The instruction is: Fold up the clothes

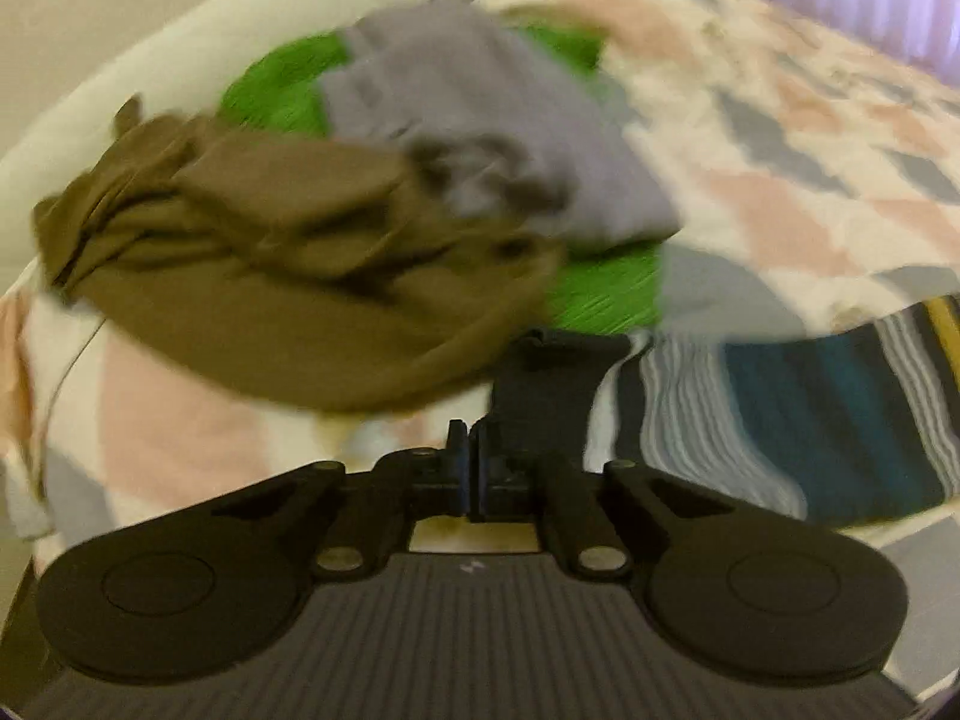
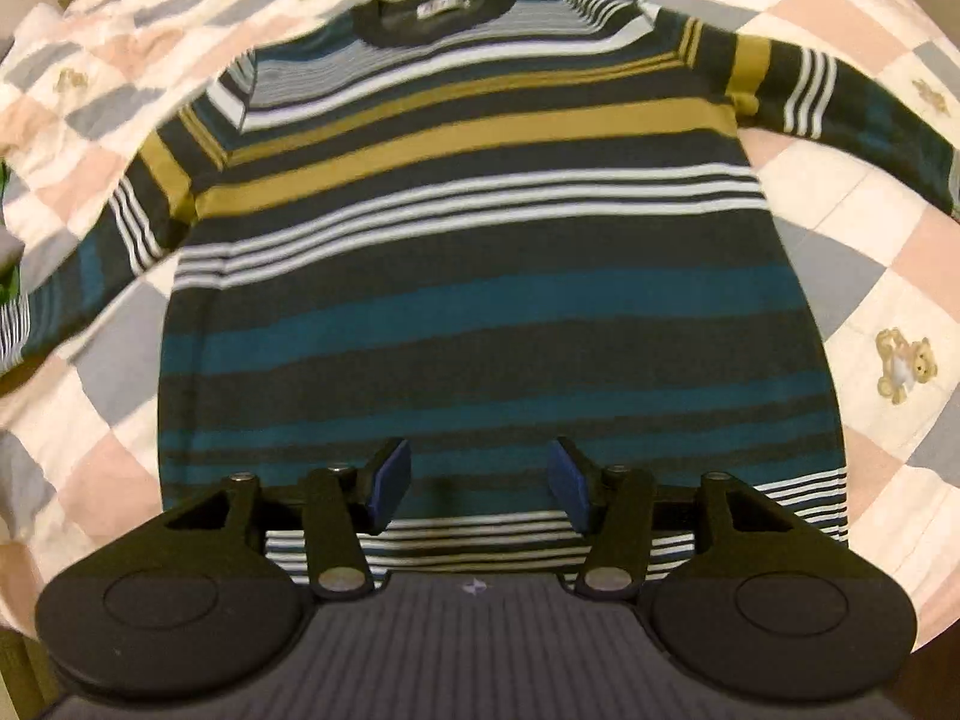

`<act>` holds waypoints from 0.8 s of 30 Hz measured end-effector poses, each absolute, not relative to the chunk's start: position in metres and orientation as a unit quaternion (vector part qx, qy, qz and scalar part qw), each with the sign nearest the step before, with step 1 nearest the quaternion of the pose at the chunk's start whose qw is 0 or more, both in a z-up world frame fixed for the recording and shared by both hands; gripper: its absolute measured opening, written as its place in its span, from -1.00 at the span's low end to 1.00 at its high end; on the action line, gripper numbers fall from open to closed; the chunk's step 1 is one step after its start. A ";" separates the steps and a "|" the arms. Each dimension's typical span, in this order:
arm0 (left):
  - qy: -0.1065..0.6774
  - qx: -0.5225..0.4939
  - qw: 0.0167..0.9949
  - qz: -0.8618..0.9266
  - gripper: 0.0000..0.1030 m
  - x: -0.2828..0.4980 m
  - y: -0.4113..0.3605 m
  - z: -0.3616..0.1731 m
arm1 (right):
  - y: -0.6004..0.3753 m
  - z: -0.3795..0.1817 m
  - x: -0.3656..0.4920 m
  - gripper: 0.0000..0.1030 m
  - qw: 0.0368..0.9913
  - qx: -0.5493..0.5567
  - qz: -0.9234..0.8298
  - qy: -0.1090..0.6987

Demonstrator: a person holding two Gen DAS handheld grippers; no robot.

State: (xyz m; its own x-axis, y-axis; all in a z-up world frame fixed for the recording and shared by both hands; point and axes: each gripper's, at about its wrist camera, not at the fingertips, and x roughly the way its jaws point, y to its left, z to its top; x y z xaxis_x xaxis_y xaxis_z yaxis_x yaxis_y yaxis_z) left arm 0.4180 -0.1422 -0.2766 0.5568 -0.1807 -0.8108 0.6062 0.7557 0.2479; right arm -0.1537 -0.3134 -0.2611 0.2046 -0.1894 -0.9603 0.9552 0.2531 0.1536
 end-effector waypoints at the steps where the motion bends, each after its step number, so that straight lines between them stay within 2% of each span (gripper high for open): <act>1: 0.406 0.270 0.843 -0.227 -1.00 0.416 -0.142 -0.275 | -0.315 -0.261 -0.157 0.13 0.647 0.429 -0.445 0.447; 4: 0.399 0.299 0.842 -0.207 -0.99 0.410 -0.141 -0.271 | -0.323 -0.265 -0.177 0.13 0.637 0.452 -0.454 0.428; 6: 0.393 0.318 0.841 -0.193 -0.84 0.405 -0.141 -0.268 | -0.330 -0.264 -0.198 0.12 0.632 0.466 -0.465 0.409; 11: 0.385 0.298 0.842 -0.233 -0.78 0.334 -0.161 -0.227 | -0.365 -0.257 -0.321 0.12 0.597 0.507 -0.537 0.314; 16: 0.429 0.271 0.808 -0.298 -0.50 0.202 -0.207 -0.216 | -0.420 -0.254 -0.484 0.10 0.551 0.536 -0.606 0.204; 20: 0.486 0.259 0.757 -0.351 -0.47 0.084 -0.264 -0.233 | -0.465 -0.263 -0.607 0.08 0.514 0.565 -0.636 0.109; 24: 0.505 0.276 0.711 -0.404 -0.46 -0.012 -0.314 -0.250 | -0.500 -0.305 -0.690 0.09 0.444 0.620 -0.646 0.036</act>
